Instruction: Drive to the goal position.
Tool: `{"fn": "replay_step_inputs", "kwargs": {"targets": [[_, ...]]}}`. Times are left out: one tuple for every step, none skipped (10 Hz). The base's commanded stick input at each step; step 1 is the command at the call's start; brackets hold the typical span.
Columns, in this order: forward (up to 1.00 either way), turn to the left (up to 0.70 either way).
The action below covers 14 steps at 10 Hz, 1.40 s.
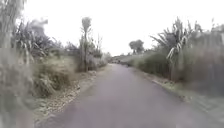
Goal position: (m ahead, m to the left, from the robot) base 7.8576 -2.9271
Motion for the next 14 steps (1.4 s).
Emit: {"fn": "replay_step_inputs", "kwargs": {"targets": [[1.00,0.00],[1.00,0.00],[1.00,0.00],[1.00,0.00],[1.00,0.00],[1.00,0.00],[1.00,0.00],[1.00,0.00],[1.00,0.00],[1.00,0.00],[1.00,0.00],[1.00,-0.40],[1.00,-0.40],[1.00,-0.40]]}}
